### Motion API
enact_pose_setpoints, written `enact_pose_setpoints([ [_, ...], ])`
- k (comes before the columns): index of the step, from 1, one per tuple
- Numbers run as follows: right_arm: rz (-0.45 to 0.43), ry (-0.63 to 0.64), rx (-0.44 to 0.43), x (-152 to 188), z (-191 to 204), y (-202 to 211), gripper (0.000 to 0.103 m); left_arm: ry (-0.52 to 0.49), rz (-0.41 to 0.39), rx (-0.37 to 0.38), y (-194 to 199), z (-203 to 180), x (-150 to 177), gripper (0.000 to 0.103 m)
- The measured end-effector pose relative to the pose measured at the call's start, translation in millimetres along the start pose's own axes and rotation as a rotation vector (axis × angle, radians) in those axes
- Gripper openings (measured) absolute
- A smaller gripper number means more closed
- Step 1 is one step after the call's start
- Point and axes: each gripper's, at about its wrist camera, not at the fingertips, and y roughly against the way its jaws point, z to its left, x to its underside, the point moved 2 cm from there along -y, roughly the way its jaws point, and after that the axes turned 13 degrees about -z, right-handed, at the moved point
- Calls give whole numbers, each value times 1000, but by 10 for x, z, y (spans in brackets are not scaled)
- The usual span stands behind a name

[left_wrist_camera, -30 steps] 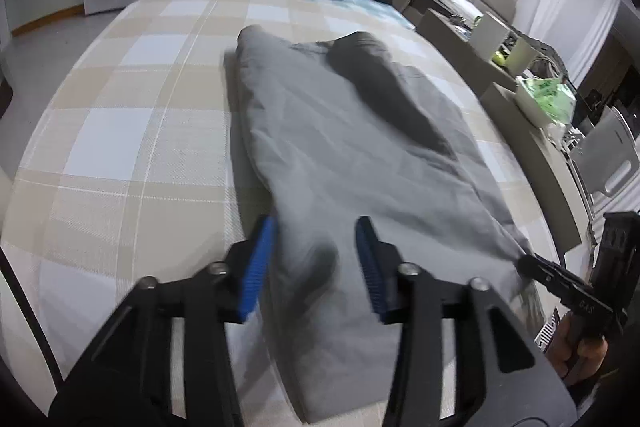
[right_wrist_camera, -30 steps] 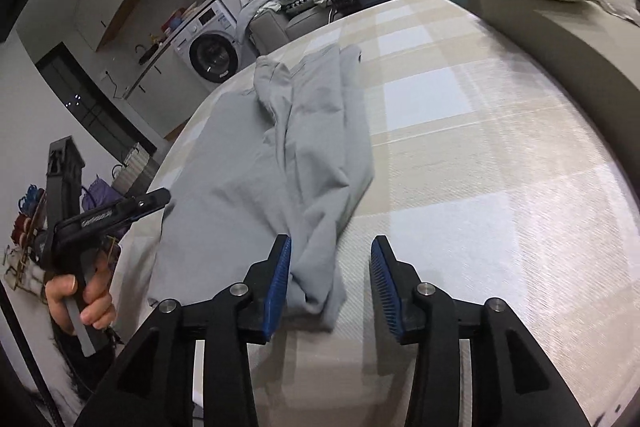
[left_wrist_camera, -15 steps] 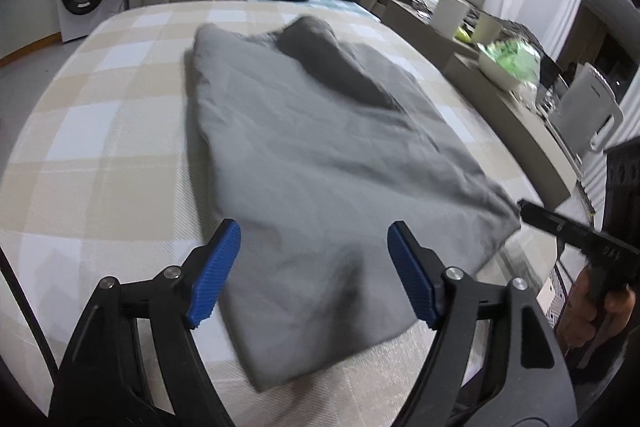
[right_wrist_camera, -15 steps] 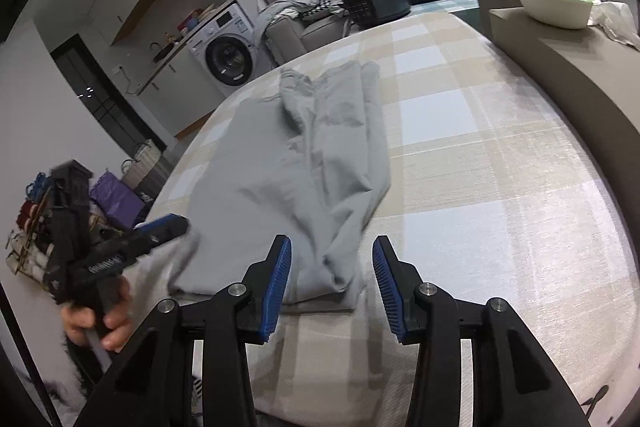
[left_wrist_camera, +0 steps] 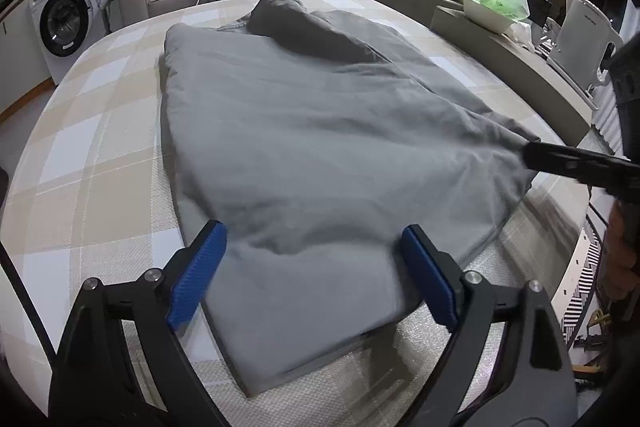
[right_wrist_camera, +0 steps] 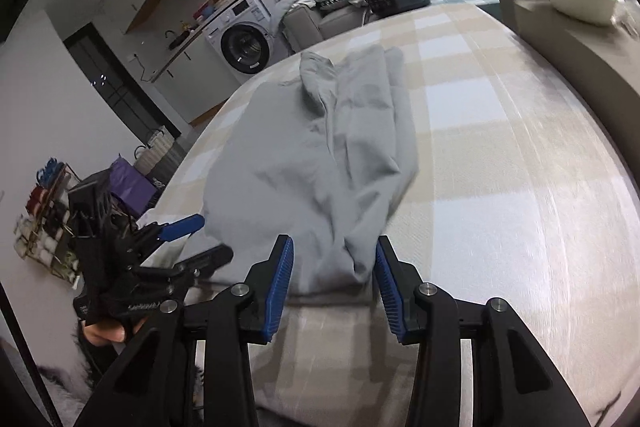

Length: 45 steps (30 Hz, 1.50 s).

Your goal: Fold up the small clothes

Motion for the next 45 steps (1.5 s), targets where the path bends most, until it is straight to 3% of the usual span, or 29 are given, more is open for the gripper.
enact_pose_setpoints([
  [2, 18, 17, 39, -9, -1, -64, 12, 10, -1, 13, -5, 23, -6, 89],
  [7, 24, -93, -85, -75, 27, 83, 10, 42, 0, 36, -8, 86, -32, 89],
  [10, 70, -97, -1, 7, -93, 27, 10, 59, 3, 57, -2, 128, -40, 89],
  [11, 105, -76, 56, 76, -151, -37, 12, 61, 4, 60, 12, 155, -35, 89],
  [13, 82, -48, 50, 78, -152, 10, 20, 64, 12, 61, 24, 181, -41, 89],
  [14, 67, -28, 64, 50, -137, 50, 33, 70, 19, 59, 35, 195, -52, 89],
  [15, 39, 1, 82, 0, -119, 100, 40, 85, 26, 60, 47, 223, -81, 89],
  [18, -48, 37, 94, -219, -87, 180, 41, 116, 4, 52, 65, 317, -203, 89],
  [21, -124, 55, 73, -490, -7, 76, 42, 100, -8, -7, -38, 389, -272, 89],
  [24, -141, 58, 43, -714, 85, -207, 45, 100, 43, -40, -211, 476, -187, 89],
  [28, -123, 25, -9, -998, 170, -740, 45, 91, 20, -16, -198, 513, -172, 90],
  [34, -15, -57, -21, -1420, 140, -1601, 45, 74, 27, -21, -254, 497, -165, 94],
  [39, 137, -154, -88, -1547, 33, -2247, 45, 80, 26, -4, -258, 502, -167, 96],
  [40, 145, -163, -99, -1548, 22, -2297, 45, 82, 26, -3, -259, 502, -169, 96],
  [41, 145, -165, -96, -1552, 5, -2343, 35, 83, 25, -2, -259, 502, -170, 96],
  [42, 133, -147, -84, -1567, 1, -2348, 12, 83, 25, -1, -252, 494, -167, 96],
  [45, 76, -114, -77, -1665, -21, -2225, 7, 85, 24, 1, -253, 497, -167, 96],
])
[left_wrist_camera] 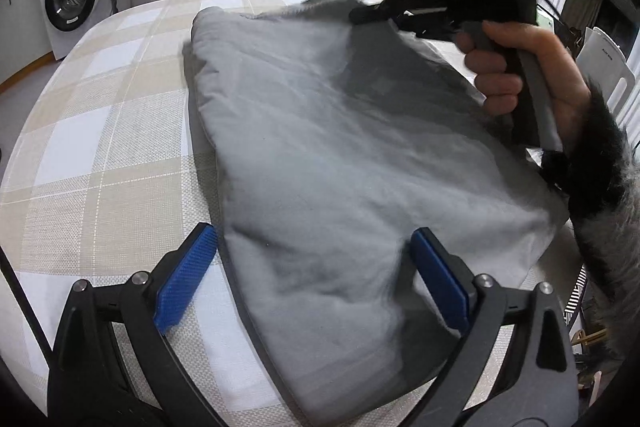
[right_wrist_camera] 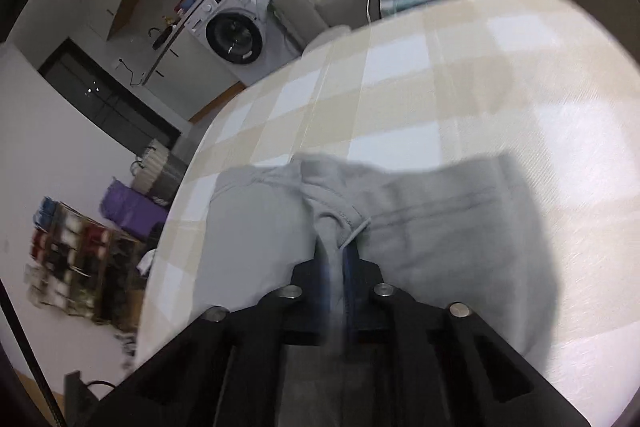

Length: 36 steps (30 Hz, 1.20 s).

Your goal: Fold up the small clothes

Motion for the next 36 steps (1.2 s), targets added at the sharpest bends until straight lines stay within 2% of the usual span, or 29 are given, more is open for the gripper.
enact_pose_setpoints([
  [3, -29, -21, 4, -106, -69, 92, 7, -2, 2, -1, -15, 3, -5, 97],
  [5, 0, 13, 62, -83, -84, 15, 7, -5, 3, -2, -13, 9, -6, 97],
  [7, 49, 66, 141, -34, -119, -135, 12, -6, 4, -1, -19, 15, -8, 97],
  [8, 62, 68, 147, -17, -138, -166, 15, -5, 3, -2, -15, 10, -6, 97],
  [10, 68, 26, 123, -1, -177, -146, 21, -6, 3, -2, -16, 9, -6, 97],
  [12, 41, -26, 84, -54, -203, -63, 34, -6, 3, -2, -17, 13, -4, 97],
  [14, -1, -66, 57, -116, -228, 17, 38, -7, 4, -2, -18, 13, -5, 98],
  [16, -4, -94, 66, -163, -272, 10, 38, -8, 4, -2, -23, 21, -9, 98],
  [17, 2, -85, 81, -179, -289, -29, 34, -8, 5, -2, -23, 23, -10, 98],
  [18, 15, -65, 91, -185, -284, -95, 20, -8, 5, -2, -21, 19, -9, 98],
  [20, 24, -31, 114, -179, -270, -131, 14, -7, 4, 0, -21, 20, -9, 98],
  [22, -3, 4, 127, -170, -224, -104, 14, -7, 4, 0, -32, 30, -15, 98],
  [25, 18, 72, 188, -116, -227, -214, 14, -10, 5, -1, -31, 29, -12, 98],
  [27, 35, 110, 201, -111, -186, -189, 19, -7, 5, 4, -26, 38, -12, 98],
  [32, -11, 85, 100, -39, -38, 285, 19, -6, 4, 6, -19, 36, -9, 98],
  [34, -8, 147, 77, 138, 97, 501, 21, -5, 4, 7, -19, 41, -8, 99],
  [36, 24, 204, 97, 412, 169, 698, 23, -6, 5, 6, -19, 37, -8, 99],
])
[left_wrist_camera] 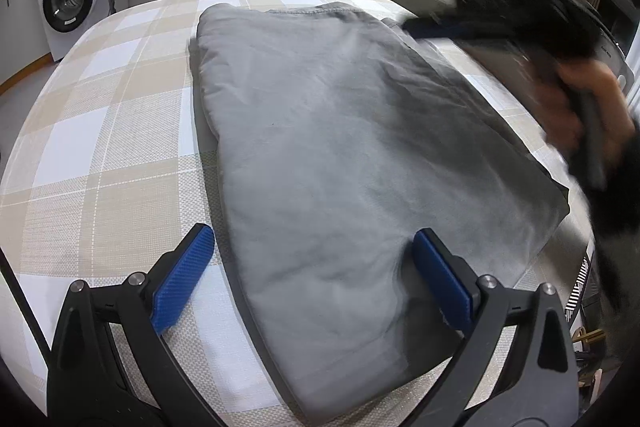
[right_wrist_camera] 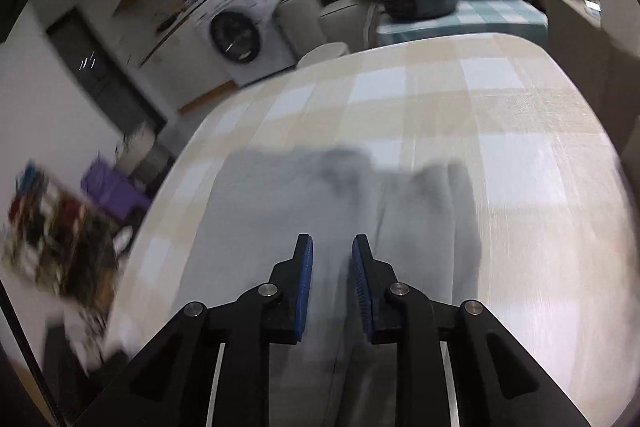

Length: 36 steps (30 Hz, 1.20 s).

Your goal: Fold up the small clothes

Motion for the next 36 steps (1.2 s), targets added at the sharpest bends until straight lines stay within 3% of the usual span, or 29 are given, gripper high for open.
enact_pose_setpoints([
  [3, 52, -7, -4, 363, 25, 145, 23, -2, 1, -2, 0, -5, 3, 99],
  [7, 50, -8, 21, 646, -23, 246, 21, -8, 3, -7, -5, -18, 7, 99],
  [9, 48, -34, -3, 695, -37, 324, 15, -8, 3, -7, -12, -21, 5, 99],
  [16, 75, -33, -55, 950, -16, 538, 14, -11, 5, -10, -18, -31, 7, 99],
  [18, 62, -48, -70, 1022, -28, 600, 8, -12, 5, -11, -18, -35, 10, 99],
  [21, 4, -92, -157, 980, -6, 770, 6, -13, 5, -13, -20, -37, 9, 99],
  [23, 1, -89, -130, 975, -34, 806, 7, -16, 6, -16, -27, -39, 4, 99],
  [25, 73, -51, -43, 1071, -91, 688, 8, -16, 7, -15, -34, -37, 1, 99],
  [29, 55, -84, -60, 1050, -152, 845, 15, -16, 6, -17, -46, -40, 4, 99],
  [32, -16, -99, 10, 960, -301, 984, 21, -20, 8, -19, -52, -29, 10, 99],
  [36, 19, -158, 33, 1017, -468, 888, 21, -20, 8, -19, -62, -31, 12, 99],
])
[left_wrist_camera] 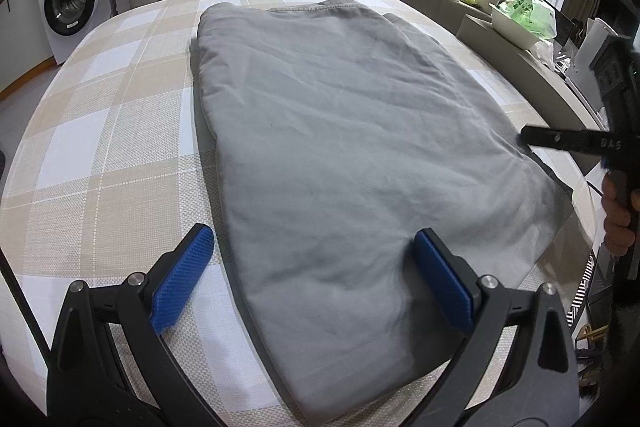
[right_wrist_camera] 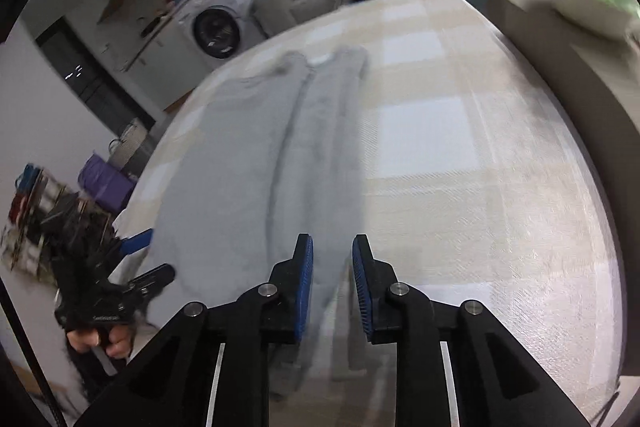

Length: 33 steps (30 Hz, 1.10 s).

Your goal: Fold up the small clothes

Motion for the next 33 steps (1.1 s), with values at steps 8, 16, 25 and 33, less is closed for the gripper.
enact_pose_setpoints([
  [8, -15, -42, -133, 63, 46, 56, 21, -2, 1, -2, -9, 7, -2, 99],
  [16, -4, 11, -118, 150, 69, 9, 6, -2, 2, -2, -6, 3, -4, 99],
  [25, 21, 98, -48, 215, 148, -45, 6, -3, 1, 0, 1, 17, 0, 100],
  [33, -67, -26, -34, -60, -30, -7, 18, -5, 3, -2, 3, 38, 7, 100],
])
